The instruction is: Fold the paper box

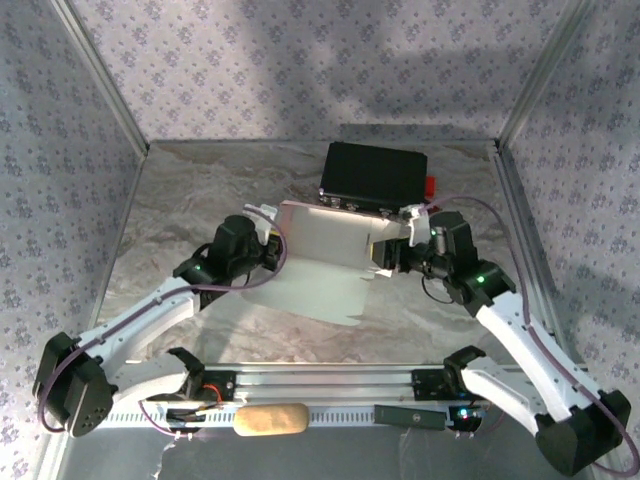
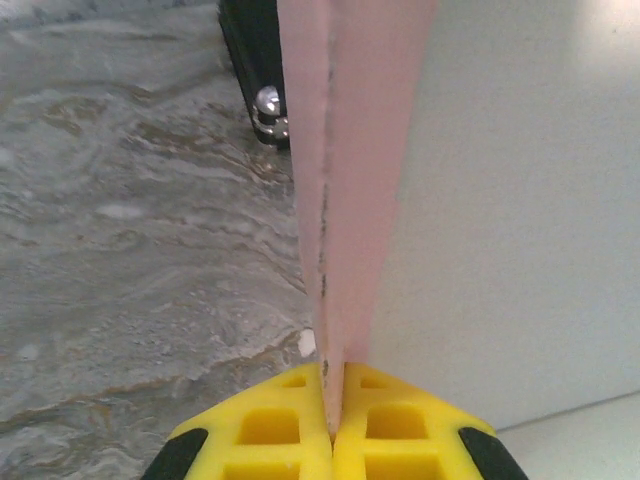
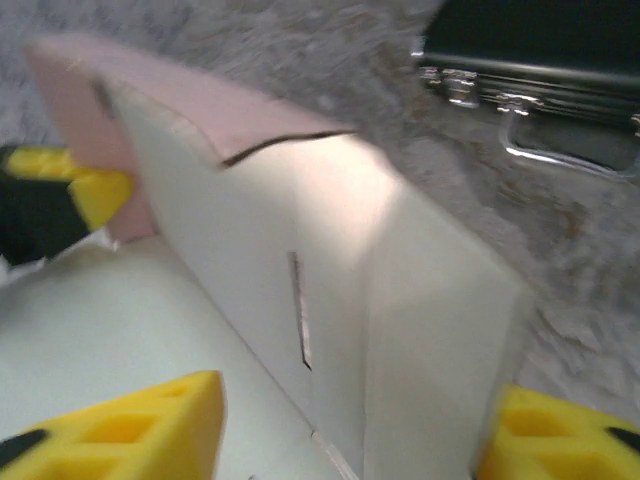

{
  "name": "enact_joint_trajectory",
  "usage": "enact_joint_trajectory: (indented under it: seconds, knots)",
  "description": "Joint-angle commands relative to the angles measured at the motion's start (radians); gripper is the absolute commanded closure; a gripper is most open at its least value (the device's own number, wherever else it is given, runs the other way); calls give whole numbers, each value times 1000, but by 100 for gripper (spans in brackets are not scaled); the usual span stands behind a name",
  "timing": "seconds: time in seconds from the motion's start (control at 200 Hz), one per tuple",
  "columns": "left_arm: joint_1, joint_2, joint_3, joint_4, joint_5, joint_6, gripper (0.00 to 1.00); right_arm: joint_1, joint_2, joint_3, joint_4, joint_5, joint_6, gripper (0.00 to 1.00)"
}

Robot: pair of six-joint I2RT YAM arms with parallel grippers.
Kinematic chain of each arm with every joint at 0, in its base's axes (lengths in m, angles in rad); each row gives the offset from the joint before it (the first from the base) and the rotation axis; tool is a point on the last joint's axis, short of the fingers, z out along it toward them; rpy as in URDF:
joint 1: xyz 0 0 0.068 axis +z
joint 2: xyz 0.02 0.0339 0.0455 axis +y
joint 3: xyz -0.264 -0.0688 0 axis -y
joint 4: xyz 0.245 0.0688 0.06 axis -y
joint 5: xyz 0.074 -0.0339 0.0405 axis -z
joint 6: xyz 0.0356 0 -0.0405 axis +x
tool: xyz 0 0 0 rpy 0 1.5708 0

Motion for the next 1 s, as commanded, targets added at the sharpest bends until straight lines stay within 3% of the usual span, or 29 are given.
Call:
enact_joint_trajectory:
  seconds: [0.0,0.165,0.305,0.375,0.465,0.635,0.994]
  knots:
    - [-64,-30,2,17,-263,5,100,-56,-102,67,-104,112,96,35]
    - [-140,-26,5,-32,-419,6,100,-118,-165,182,-214,190,236,37]
    - [-196,-32,-11,-11,-501,2,100,-86,-31,293,-226,132,358,47]
    - [-210,-29,-16,1,-539,1,100,-35,46,339,-243,169,409,49]
    - [-225,-30,-23,16,-549,0,100,17,144,388,-228,207,432,49]
    - [-239,-29,-26,23,-561,-2,100,42,287,448,-206,160,480,49]
    - [-253,-34,-34,34,-561,4,100,60,407,465,-176,138,464,51]
